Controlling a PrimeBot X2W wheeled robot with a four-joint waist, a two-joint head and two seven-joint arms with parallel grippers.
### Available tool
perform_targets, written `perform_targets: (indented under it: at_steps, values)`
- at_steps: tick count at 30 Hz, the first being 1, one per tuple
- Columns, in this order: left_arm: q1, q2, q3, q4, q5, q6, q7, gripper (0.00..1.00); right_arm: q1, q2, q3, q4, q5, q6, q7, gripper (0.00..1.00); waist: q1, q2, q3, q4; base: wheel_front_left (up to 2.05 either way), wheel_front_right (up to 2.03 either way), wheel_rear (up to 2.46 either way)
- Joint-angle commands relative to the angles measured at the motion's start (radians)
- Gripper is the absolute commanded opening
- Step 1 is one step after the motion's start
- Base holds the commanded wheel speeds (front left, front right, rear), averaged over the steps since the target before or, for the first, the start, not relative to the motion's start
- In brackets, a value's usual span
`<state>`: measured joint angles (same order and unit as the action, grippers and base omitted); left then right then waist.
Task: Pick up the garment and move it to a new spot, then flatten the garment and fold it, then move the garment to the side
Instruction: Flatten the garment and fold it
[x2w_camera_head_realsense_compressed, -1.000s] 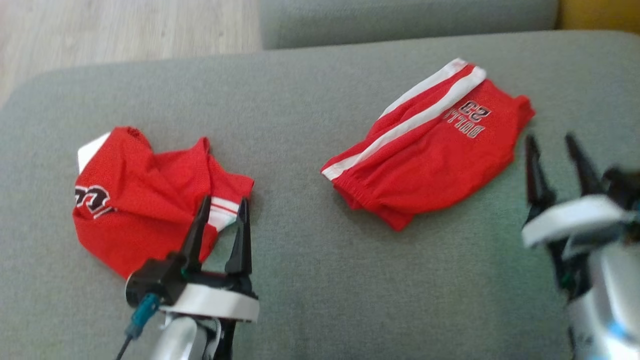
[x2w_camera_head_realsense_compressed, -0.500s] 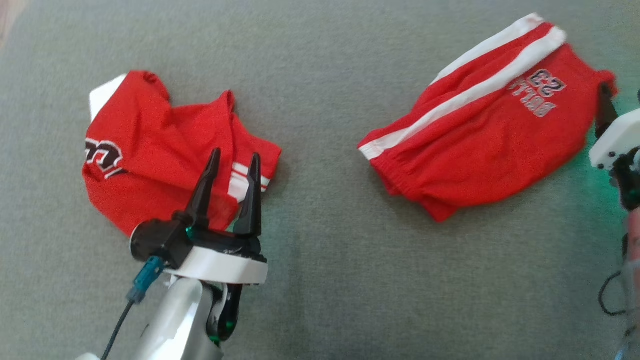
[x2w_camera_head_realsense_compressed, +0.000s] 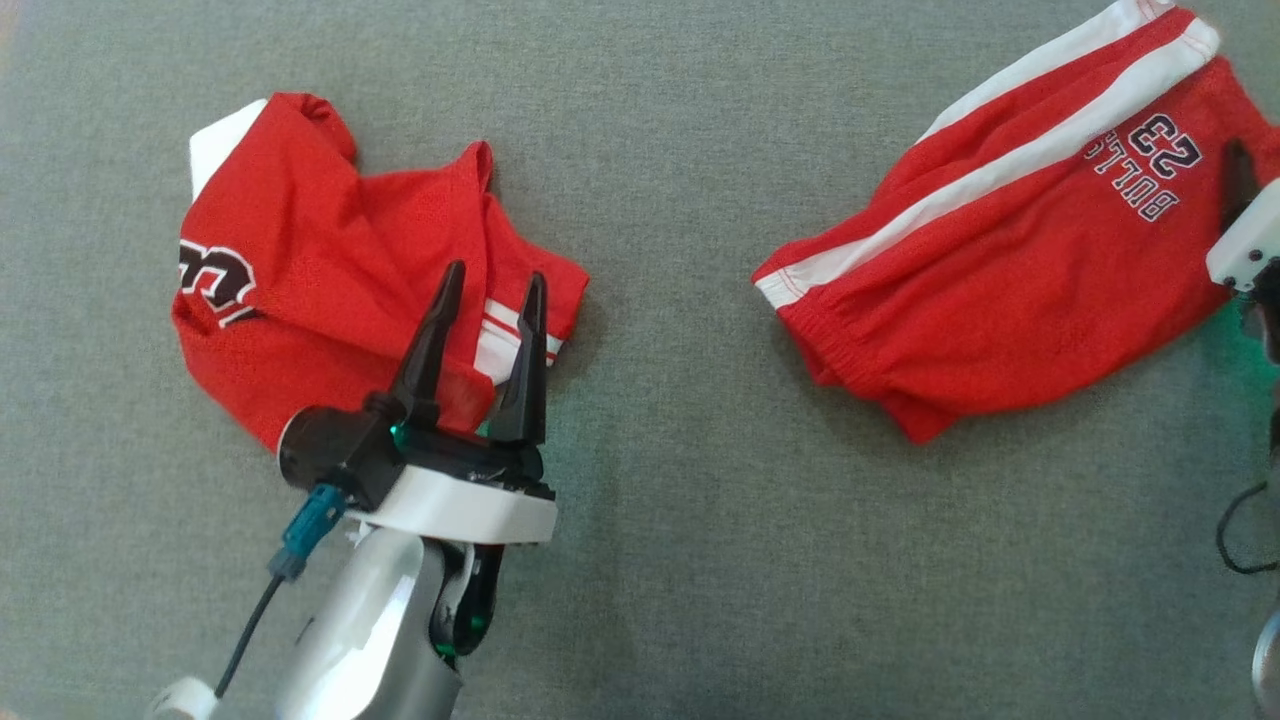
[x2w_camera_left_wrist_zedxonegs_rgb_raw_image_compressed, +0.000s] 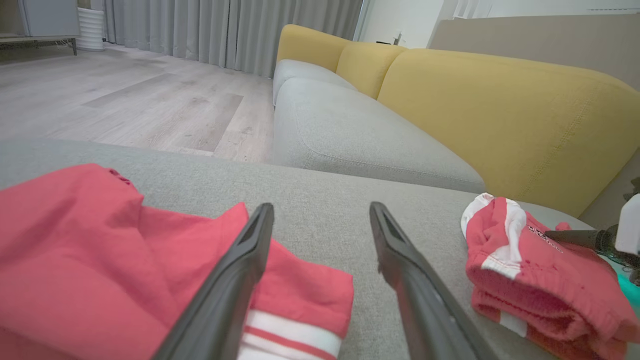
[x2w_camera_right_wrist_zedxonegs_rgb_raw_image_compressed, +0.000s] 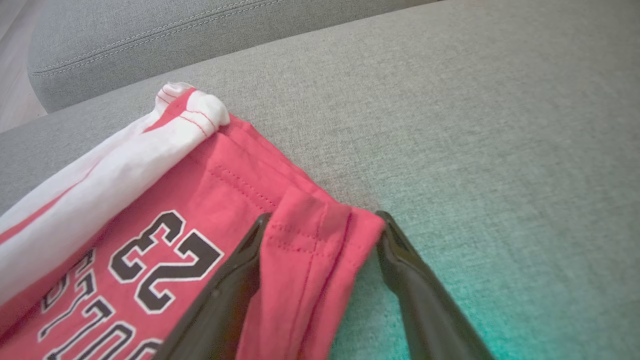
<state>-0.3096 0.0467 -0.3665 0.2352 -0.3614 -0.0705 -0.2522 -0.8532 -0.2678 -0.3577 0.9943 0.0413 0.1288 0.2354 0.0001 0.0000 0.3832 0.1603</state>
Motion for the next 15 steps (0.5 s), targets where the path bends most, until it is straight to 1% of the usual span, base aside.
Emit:
perform_targets:
  at_steps: [1,6,7,8,9,15]
  values:
    - [-0.026,0.004,0.022,-0.035,-0.006,0.005,-0.010,1.00,-0.004,0.002,0.021,0.005,-0.003,0.002,-0.001,1.00,-0.0001,0.0000,0.000,-0.001,0.00,0.00,0.00]
    - [-0.029,0.004,0.014,-0.043,-0.009,0.012,-0.010,1.00,-0.028,-0.004,0.047,0.057,0.004,0.002,-0.027,1.00,-0.0001,0.0000,0.003,-0.004,0.00,0.00,0.00]
    - [-0.029,0.004,0.013,-0.044,-0.010,0.013,-0.010,1.00,-0.032,-0.005,0.052,0.064,0.006,0.002,-0.031,0.96,-0.0001,0.0000,0.004,-0.005,0.00,0.00,0.00]
    - [-0.029,0.004,0.012,-0.044,-0.010,0.014,-0.010,1.00,-0.035,-0.005,0.057,0.071,0.009,0.002,-0.035,0.40,-0.0001,0.0000,0.004,-0.006,0.00,0.00,0.00]
    - [-0.029,0.004,0.010,-0.044,-0.011,0.015,-0.010,1.00,-0.039,-0.004,0.062,0.077,0.016,0.002,-0.043,0.00,-0.0001,0.0000,0.003,-0.008,0.00,0.00,0.00]
    - [-0.025,0.004,0.008,-0.033,-0.012,0.017,-0.010,1.00,-0.037,-0.017,0.088,0.097,0.065,0.002,-0.100,0.00,-0.0001,0.0000,-0.020,-0.026,0.00,0.00,0.00]
